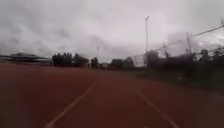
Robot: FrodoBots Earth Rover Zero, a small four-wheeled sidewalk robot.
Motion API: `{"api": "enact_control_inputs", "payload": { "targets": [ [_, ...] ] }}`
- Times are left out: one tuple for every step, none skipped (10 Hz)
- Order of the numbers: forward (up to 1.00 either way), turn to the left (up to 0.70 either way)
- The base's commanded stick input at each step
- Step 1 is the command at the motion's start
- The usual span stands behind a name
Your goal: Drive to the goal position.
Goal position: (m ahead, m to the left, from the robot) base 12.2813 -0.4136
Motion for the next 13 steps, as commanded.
{"api": "enact_control_inputs", "payload": {
  "targets": [
    [0.7,0.0],
    [0.7,0.0],
    [0.7,0.0],
    [0.7,0.0],
    [0.7,0.0],
    [0.7,0.0],
    [0.7,0.0],
    [0.7,0.0],
    [0.7,0.0],
    [0.7,0.0],
    [0.7,0.0],
    [0.7,0.0],
    [0.7,0.0]
  ]
}}
